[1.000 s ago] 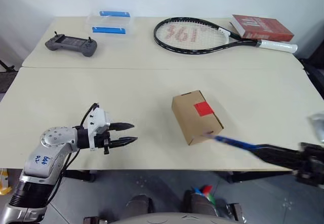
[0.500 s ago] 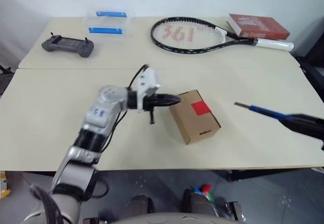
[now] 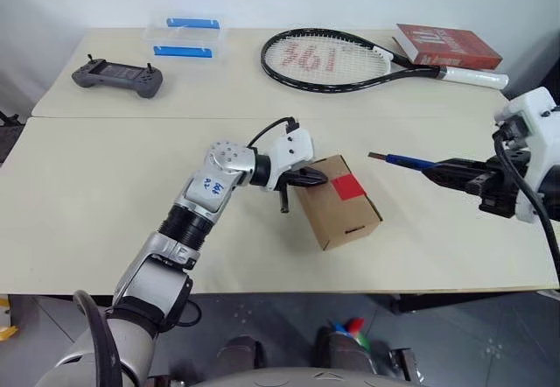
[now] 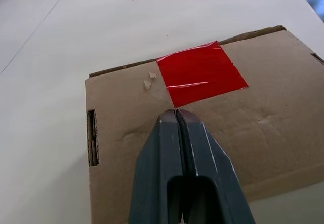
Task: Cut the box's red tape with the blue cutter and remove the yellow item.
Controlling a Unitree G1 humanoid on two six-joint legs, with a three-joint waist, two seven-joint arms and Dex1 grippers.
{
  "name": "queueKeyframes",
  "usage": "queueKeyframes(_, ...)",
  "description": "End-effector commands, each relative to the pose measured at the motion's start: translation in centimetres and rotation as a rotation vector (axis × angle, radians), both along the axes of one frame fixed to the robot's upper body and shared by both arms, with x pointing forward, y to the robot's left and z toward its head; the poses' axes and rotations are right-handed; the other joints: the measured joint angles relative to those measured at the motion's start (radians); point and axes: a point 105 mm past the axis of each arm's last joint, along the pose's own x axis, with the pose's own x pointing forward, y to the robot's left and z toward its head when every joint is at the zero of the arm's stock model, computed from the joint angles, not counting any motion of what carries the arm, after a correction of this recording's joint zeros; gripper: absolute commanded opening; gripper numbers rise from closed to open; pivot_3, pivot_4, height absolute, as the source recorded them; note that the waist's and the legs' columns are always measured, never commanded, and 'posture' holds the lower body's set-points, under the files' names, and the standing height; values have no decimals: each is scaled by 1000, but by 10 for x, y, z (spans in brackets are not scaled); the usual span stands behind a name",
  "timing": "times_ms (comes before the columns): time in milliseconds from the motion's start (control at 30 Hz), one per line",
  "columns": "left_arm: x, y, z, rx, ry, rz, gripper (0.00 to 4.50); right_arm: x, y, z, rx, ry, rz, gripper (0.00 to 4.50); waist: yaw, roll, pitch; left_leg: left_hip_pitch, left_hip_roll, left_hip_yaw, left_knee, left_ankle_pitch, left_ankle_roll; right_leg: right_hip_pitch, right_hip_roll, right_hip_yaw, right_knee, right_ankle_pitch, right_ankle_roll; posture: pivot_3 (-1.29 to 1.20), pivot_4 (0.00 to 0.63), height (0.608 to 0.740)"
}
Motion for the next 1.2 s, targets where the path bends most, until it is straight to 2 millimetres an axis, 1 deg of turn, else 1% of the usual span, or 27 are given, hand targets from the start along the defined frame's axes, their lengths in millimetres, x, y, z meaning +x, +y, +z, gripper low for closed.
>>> queueKeyframes(33, -4, -4, -12, 49, 16, 2, 0, 5, 3, 1, -54, 12, -30, 167, 1, 0, 0, 0, 0, 0, 0, 0, 0, 0, 0, 0, 0, 0, 0, 0, 150, 740)
queueKeyframes(167, -7, -4, -13, 54, 21, 2, 0, 17, 12, 4, -15, 40, -29, 167, 2, 0, 0, -1, 1, -1, 1, 0, 0, 0, 0, -1, 0, 0, 0, 0, 150, 740)
queueKeyframes(267, -7, -4, -15, 57, 25, 6, 0, 23, 15, 4, -3, 71, -31, 167, 4, 0, 0, -2, 1, -1, 1, 0, 0, -1, 0, -1, -1, 0, 0, 0, 150, 740)
queueKeyframes(367, -8, -3, -15, 57, 27, 18, 0, 25, 23, 6, 36, 113, 6, 167, 5, 0, 0, -3, 1, -2, 0, 0, 0, -1, 0, -2, -1, 0, 0, 0, 150, 740)
queueKeyframes(433, -8, -3, -15, 56, 26, 22, 0, 26, 25, 6, 37, 127, 16, 167, 6, 0, 0, -4, 0, -2, 0, 0, 0, -2, 0, -3, -1, 0, 0, 0, 150, 740)
queueKeyframes(533, -8, -3, -15, 56, 26, 27, 0, 28, 22, 3, 5, 150, 1, 167, 8, 0, 0, -4, 0, -2, 0, 0, 0, -2, 0, -4, 0, 0, 0, 0, 150, 740)
queueKeyframes(767, -11, -1, -17, 51, 34, 40, 0, 31, 22, -3, -1, 178, 0, 167, 8, 0, 0, -4, 0, -2, 0, 0, 0, -2, 0, -3, 0, 0, 0, 0, 150, 740)
queueKeyframes(967, -12, -2, -17, 51, 38, 46, 0, 27, 22, -6, -3, 198, 10, 166, 9, 0, 0, -4, 0, -1, 1, 0, 0, -2, 0, -3, 0, 0, 0, 0, 150, 740)
queueKeyframes(1200, -12, -1, -17, 49, 40, 48, 0, 25, 13, -5, -2, 190, -20, 166, 11, 0, 0, -4, -1, -1, 0, 0, 0, -2, 0, -3, 0, 0, 0, 0, 150, 740)
